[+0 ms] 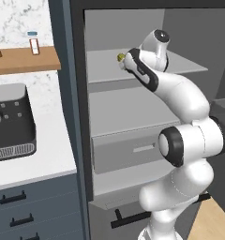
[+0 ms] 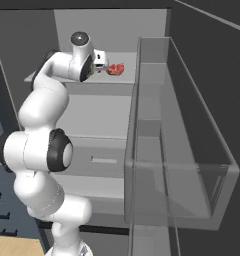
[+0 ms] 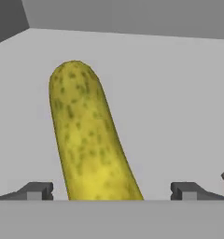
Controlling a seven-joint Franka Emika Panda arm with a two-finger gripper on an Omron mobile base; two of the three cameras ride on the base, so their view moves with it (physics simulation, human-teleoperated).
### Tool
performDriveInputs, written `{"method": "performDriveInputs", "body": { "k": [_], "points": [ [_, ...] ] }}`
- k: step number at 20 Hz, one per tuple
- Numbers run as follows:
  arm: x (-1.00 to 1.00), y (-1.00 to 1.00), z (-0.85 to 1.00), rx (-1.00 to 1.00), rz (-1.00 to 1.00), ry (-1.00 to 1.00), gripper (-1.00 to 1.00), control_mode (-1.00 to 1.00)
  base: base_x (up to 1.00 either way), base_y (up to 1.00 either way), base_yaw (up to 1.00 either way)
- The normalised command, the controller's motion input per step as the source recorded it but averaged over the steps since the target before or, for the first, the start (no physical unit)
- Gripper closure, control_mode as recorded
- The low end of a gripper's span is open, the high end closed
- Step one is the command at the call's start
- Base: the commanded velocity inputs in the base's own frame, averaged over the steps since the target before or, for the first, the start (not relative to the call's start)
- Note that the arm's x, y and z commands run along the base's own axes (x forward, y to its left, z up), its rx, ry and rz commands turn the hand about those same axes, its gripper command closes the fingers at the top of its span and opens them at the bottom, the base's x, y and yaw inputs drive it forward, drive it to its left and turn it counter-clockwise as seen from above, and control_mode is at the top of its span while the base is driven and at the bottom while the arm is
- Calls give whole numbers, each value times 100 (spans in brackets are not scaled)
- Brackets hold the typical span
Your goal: Place one cucumber and one steak in each tupperware on the nearby counter, to pack two identical lunches.
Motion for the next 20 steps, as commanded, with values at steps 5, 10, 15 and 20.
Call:
{"method": "performDriveInputs", "body": {
  "k": [5,10,15,20],
  "points": [
    [10,3,-6,0,0,1,-100,-100,0,0,0],
    [14,0,0,0,0,0,100,-100,0,0,0],
    [-25,4,-6,0,0,0,100,-100,0,0,0],
    [-100,0,8,0,0,-18,100,-100,0,0,0]
  ]
}}
